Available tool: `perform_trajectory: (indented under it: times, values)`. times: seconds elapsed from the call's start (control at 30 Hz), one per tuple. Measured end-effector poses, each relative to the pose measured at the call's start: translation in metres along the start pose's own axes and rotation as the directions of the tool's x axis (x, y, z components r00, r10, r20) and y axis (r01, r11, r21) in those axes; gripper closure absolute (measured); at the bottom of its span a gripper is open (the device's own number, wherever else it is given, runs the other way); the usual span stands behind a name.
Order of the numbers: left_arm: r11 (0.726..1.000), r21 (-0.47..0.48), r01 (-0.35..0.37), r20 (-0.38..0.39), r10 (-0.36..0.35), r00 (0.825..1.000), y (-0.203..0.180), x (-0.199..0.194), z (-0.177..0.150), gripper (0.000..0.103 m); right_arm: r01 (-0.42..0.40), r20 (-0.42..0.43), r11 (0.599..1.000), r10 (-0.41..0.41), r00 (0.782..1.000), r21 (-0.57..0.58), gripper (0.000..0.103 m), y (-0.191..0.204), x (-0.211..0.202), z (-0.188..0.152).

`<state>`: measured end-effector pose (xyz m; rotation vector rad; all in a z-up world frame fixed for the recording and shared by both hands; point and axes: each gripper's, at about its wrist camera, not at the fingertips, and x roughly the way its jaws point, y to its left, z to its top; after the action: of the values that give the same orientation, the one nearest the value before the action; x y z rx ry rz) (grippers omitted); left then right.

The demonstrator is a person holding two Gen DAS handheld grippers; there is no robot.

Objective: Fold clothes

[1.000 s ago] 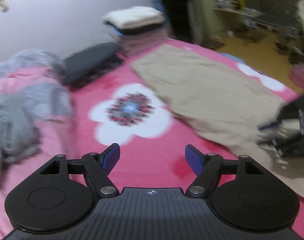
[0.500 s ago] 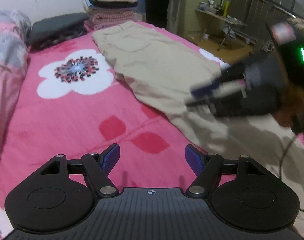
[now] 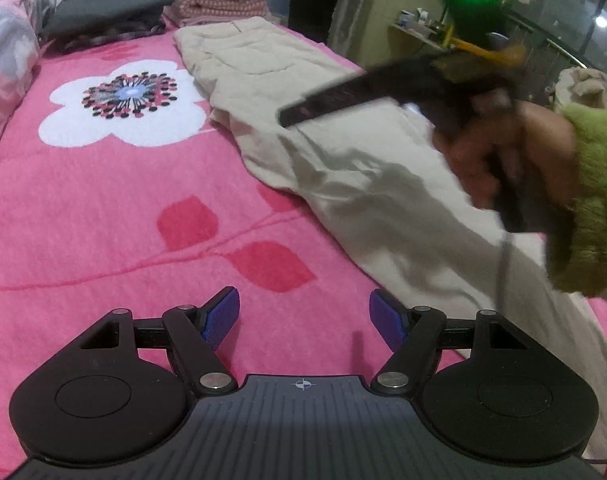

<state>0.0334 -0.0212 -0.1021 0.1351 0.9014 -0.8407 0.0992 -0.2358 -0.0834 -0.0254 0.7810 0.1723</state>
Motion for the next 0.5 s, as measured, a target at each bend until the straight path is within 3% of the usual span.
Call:
perform_trajectory:
  times: [0.07, 0.17, 0.27, 0.5]
  values:
    - [1.0, -0.01, 0.011, -0.004, -0.012, 1.0, -0.001, 0.003, 0.001, 0.031, -0.009, -0.059, 1.0, 0.011, 0.998, 0.027, 0.08, -0.001, 0.033, -0.001]
    - [1.0, 0.008, 0.018, 0.002, -0.018, 1.0, -0.007, 0.004, 0.002, 0.031, 0.001, -0.04, 1.0, 0.0, 0.999, 0.029, 0.079, 0.001, 0.049, -0.011]
    - [0.999, 0.0, 0.032, 0.016, -0.032, 0.999, -0.009, 0.004, 0.003, 0.031, -0.046, -0.02, 0.992, 0.048, 0.999, 0.117, 0.08, -0.011, 0.019, -0.005]
    - [0.998, -0.01, 0.054, 0.017, -0.054, 0.998, -0.015, 0.012, 0.002, 0.031, -0.109, 0.089, 0.963, 0.089, 0.992, 0.248, 0.078, -0.052, -0.113, -0.015]
